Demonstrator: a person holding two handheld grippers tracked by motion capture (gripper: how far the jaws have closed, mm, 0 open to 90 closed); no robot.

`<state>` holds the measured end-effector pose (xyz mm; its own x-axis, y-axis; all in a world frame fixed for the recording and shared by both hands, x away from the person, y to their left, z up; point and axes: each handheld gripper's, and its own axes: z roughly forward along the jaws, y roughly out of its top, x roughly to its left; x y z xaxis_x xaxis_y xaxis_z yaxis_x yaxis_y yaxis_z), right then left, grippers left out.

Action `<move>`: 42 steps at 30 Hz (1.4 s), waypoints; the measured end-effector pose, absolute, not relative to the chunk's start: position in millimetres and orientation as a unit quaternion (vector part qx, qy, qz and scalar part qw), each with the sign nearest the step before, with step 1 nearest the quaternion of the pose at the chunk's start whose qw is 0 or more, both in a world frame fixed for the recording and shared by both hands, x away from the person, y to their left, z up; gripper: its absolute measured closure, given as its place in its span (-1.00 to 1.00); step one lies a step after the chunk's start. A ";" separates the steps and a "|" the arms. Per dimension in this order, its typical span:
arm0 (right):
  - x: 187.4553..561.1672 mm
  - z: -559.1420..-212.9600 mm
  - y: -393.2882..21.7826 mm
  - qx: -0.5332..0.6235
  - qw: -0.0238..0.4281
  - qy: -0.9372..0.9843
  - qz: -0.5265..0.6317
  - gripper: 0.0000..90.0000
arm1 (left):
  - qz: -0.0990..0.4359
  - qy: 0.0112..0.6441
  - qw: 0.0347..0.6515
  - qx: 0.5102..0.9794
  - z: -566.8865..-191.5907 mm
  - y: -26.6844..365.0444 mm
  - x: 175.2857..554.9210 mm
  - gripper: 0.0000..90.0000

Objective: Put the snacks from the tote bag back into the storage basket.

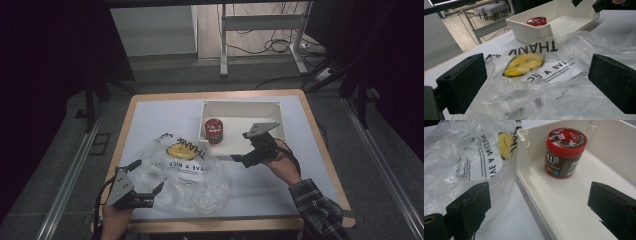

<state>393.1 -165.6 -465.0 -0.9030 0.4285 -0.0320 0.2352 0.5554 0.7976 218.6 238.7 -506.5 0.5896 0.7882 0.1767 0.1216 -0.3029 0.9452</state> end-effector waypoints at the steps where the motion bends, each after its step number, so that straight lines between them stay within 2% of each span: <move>1: 392.4 -464.5 -166.6 0.190 0.113 0.875 0.431 -0.89 | 0.331 0.309 0.503 0.736 -506.5 238.6 218.7 -0.96; 42: 363.9 -470.5 -201.1 0.214 0.116 0.864 0.441 -0.89 | 0.334 0.305 0.500 0.738 -506.2 238.1 218.4 -0.96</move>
<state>363.9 -201.1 -470.5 -0.8813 0.4724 -0.0118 0.2672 0.5189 0.8120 218.4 238.1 -506.2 0.5907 0.7849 0.1871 0.1174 -0.3130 0.9425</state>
